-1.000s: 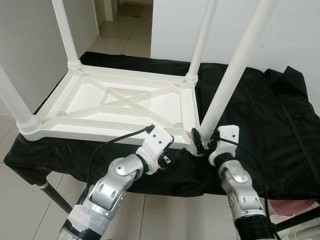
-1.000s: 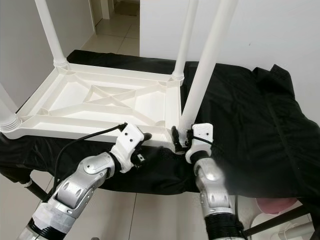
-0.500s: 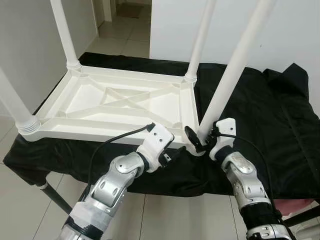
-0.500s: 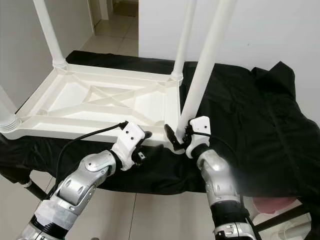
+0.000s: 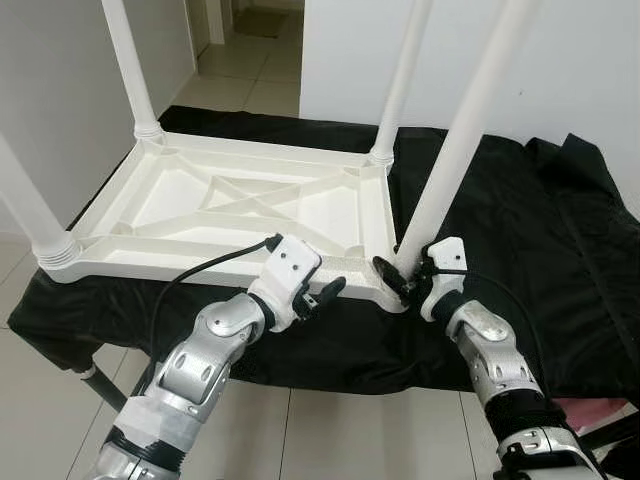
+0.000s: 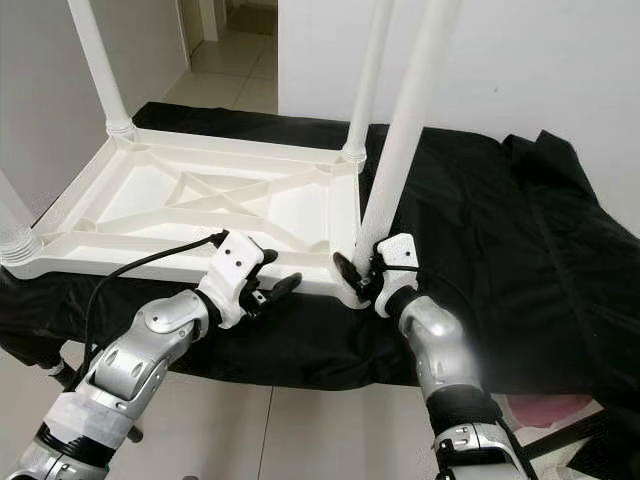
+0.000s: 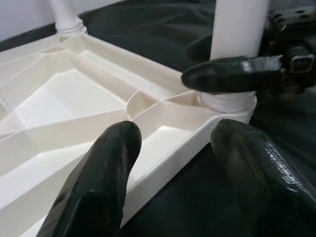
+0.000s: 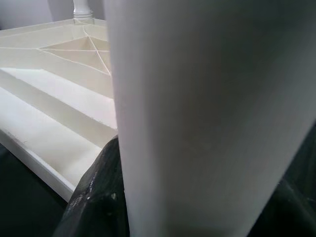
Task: Building children table
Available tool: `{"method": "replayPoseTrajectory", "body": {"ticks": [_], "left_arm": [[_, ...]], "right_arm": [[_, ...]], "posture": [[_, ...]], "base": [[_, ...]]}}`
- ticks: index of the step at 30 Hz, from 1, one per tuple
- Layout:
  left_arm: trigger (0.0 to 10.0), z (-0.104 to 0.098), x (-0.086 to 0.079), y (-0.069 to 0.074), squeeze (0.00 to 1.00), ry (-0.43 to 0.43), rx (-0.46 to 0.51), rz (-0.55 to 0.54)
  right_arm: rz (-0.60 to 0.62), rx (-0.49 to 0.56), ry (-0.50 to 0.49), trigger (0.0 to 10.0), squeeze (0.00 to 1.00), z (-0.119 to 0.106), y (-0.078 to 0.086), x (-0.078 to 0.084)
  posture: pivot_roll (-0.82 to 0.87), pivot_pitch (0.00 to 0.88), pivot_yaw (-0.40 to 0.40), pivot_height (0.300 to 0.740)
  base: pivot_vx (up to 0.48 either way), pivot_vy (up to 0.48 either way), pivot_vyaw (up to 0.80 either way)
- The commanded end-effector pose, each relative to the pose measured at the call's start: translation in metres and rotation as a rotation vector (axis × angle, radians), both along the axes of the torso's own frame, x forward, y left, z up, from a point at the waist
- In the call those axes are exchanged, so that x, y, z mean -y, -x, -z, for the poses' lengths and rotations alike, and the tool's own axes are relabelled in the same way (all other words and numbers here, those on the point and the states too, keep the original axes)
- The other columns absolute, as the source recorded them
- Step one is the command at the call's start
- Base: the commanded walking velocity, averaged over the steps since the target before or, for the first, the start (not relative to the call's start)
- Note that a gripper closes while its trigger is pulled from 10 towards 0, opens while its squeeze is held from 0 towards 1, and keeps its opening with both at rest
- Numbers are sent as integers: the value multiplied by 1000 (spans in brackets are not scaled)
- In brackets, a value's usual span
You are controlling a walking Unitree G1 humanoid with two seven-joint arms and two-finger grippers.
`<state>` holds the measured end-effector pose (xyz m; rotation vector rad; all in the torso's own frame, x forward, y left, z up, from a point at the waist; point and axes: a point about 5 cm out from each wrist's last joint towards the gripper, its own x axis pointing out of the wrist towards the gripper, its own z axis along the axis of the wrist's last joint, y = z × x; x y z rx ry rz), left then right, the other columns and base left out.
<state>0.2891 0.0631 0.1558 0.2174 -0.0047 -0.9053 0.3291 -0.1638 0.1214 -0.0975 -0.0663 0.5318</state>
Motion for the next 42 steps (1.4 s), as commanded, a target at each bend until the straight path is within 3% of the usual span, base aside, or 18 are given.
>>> {"method": "replayPoseTrajectory", "body": {"ticks": [1,2,3,4,5,6,15,19,21,24,26,33,35,42], "left_arm": [[10000,2,5,5,0,-23,-8,111],[10000,2,5,5,0,-23,-8,111],[10000,3,6,6,0,-26,-8,113],[10000,3,7,6,0,-26,-13,116],[10000,4,7,7,0,-25,-19,121],[10000,4,8,9,0,-25,-22,125],[10000,7,8,10,0,-36,-32,120],[10000,8,10,11,0,-16,-43,111],[10000,9,12,11,0,-14,-44,112],[10000,9,13,12,0,-15,-43,114],[10000,10,14,14,0,-13,-51,120],[10000,13,14,17,0,-20,-59,114],[10000,13,12,17,0,-21,-58,110],[10000,14,12,16,0,-19,-60,106]], "right_arm": [[9,-33,34,0,0,9,1,5],[9,-33,34,0,0,9,1,5],[16,-33,27,4745,0,8,0,6],[23,-34,20,8588,0,8,0,6],[25,-33,15,8588,0,8,0,6],[33,-29,5,10000,0,7,0,6],[185,-18,-25,10000,0,4,-2,10],[218,7,-56,10000,0,5,4,1],[330,20,-96,10000,0,6,6,-1],[369,25,-100,10000,0,6,7,-1],[538,-11,-122,10000,0,14,11,-6],[715,-41,-212,10000,0,19,24,-23],[689,-39,-233,10000,0,16,26,-32],[664,-14,-224,10000,0,10,27,-37]], "posture": [[30,13,-44,740],[30,13,-44,740],[32,14,-42,740],[32,14,-42,740],[31,17,-40,740],[29,18,-38,740],[24,33,-39,740],[17,36,-41,740],[17,37,-45,740],[14,37,-47,740],[15,37,-56,740],[30,33,-68,740],[26,28,-68,740],[16,17,-64,740]], "base": [[0,0,0],[0,0,0],[0,0,0],[0,0,0],[0,0,0],[0,0,0],[0,0,0],[0,0,0],[0,0,0],[0,0,0],[0,0,0],[0,0,0],[0,0,0],[0,0,0]]}}
